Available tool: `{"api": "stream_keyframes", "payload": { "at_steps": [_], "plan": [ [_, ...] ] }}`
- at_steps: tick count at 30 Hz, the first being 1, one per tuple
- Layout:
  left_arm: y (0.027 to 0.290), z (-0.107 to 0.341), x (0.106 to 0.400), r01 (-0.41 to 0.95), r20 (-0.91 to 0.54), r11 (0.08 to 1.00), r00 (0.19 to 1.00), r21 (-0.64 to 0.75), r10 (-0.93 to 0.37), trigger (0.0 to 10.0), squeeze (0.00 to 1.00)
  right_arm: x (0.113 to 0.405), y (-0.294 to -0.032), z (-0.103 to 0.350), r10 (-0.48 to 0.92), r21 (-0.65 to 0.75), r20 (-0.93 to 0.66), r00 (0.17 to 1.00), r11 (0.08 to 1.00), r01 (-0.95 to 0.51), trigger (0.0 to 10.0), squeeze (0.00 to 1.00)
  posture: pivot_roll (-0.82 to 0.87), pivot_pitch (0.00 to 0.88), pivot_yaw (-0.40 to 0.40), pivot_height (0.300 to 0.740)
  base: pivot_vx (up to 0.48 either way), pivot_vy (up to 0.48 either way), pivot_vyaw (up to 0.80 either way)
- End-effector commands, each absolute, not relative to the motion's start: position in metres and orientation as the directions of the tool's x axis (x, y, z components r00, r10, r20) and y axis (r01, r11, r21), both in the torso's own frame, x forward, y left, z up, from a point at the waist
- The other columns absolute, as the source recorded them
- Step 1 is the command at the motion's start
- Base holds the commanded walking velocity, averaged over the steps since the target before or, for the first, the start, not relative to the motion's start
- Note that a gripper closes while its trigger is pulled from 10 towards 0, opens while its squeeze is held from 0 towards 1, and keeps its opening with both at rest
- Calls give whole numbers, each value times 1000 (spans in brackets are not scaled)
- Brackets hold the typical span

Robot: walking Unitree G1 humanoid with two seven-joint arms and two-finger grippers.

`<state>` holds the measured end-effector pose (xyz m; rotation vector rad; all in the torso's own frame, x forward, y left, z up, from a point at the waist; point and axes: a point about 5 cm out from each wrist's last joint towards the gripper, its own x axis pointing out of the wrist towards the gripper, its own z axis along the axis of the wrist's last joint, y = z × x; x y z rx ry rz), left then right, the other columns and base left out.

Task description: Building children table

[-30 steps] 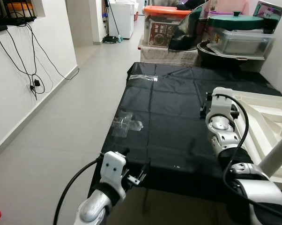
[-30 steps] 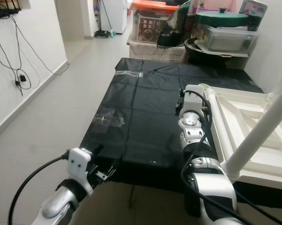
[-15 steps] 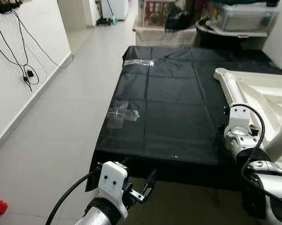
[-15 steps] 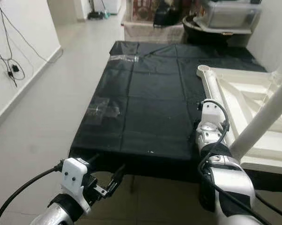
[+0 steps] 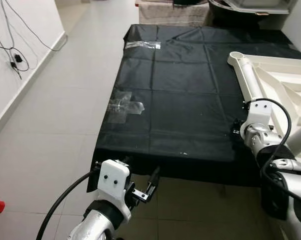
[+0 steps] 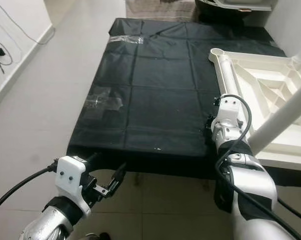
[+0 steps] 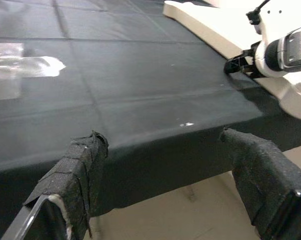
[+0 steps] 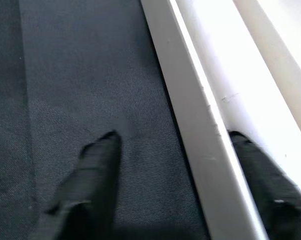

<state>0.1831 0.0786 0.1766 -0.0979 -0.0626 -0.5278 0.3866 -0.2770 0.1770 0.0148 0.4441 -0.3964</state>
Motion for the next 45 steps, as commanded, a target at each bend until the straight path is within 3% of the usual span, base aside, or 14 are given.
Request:
{"api": "stream_keyframes", "payload": {
  "at_steps": [1, 10, 17, 21, 23, 25, 27, 30, 35, 36, 37, 39, 42, 45],
  "plan": [
    [78, 176, 180, 507, 65, 859, 862, -75, -503, 10000, 0, 377, -264, 143, -282, -39, -568, 773, 948, 317, 0, 0, 118, 286, -22, 740, 0, 0, 0],
    [78, 178, 183, 497, 56, 865, 868, -73, -494, 10000, 0, 388, -257, 163, -216, -56, -517, 828, 974, 219, 0, 0, 112, 275, -30, 740, 0, 0, 0],
    [79, 178, 188, 493, 62, 868, 870, -61, -489, 10000, 0, 396, -231, 171, 55, -48, -502, 863, 995, -92, 0, 0, 112, 257, -30, 740, 0, 0, 0],
    [80, 178, 193, 485, 68, 873, 873, -47, -482, 10000, 0, 396, -209, 171, 276, -30, -525, 805, 940, -341, 0, 0, 107, 241, -31, 740, 0, 0, 0],
    [81, 178, 197, 479, 70, 877, 877, -37, -475, 10000, 0, 389, -197, 166, 453, -38, -569, 687, 820, -572, 0, 0, 104, 232, -31, 740, 0, 0, 0],
    [81, 178, 197, 479, 70, 877, 877, -37, -475, 10000, 0, 389, -197, 166, 453, -38, -569, 687, 820, -572, 0, 0, 104, 232, -31, 740, 0, 0, 0],
    [81, 177, 199, 475, 72, 879, 879, -33, -472, 10000, 0, 381, -197, 161, 558, -54, -606, 567, 682, -730, 0, 0, 103, 215, -37, 740, 0, 0, 0],
    [81, 177, 199, 475, 72, 879, 879, -33, -472, 10000, 0, 381, -197, 161, 558, -54, -606, 567, 682, -730, 0, 0, 103, 215, -37, 740, 0, 0, 0],
    [81, 174, 201, 471, 72, 882, 881, -31, -468, 10000, 0, 361, -207, 158, 636, -58, -710, 303, 376, -925, 0, 0, 95, 187, -50, 740, 0, 0, 0],
    [81, 174, 201, 471, 72, 882, 881, -31, -468, 10000, 0, 361, -207, 158, 636, -58, -710, 303, 376, -925, 0, 0, 95, 187, -50, 740, 0, 0, 0],
    [79, 173, 201, 471, 72, 881, 881, -34, -468, 10000, 0, 360, -207, 159, 599, -113, -753, 273, 291, -950, 0, 0, 94, 175, -56, 740, 0, 0, 0],
    [79, 173, 201, 471, 72, 881, 881, -34, -468, 10000, 0, 360, -207, 159, 599, -113, -753, 273, 291, -950, 0, 0, 94, 175, -56, 740, 0, 0, 0],
    [75, 169, 202, 480, 73, 876, 876, -31, -477, 10000, 0, 358, -204, 162, 519, -199, -826, 219, 95, -975, 0, 0, 97, 155, -63, 740, 0, 0, 0],
    [74, 168, 203, 482, 74, 875, 874, -29, -479, 10000, 0, 360, -201, 165, 505, -226, -834, 221, 52, -973, 0, 0, 94, 145, -66, 740, 0, 0, 0]
  ]
}}
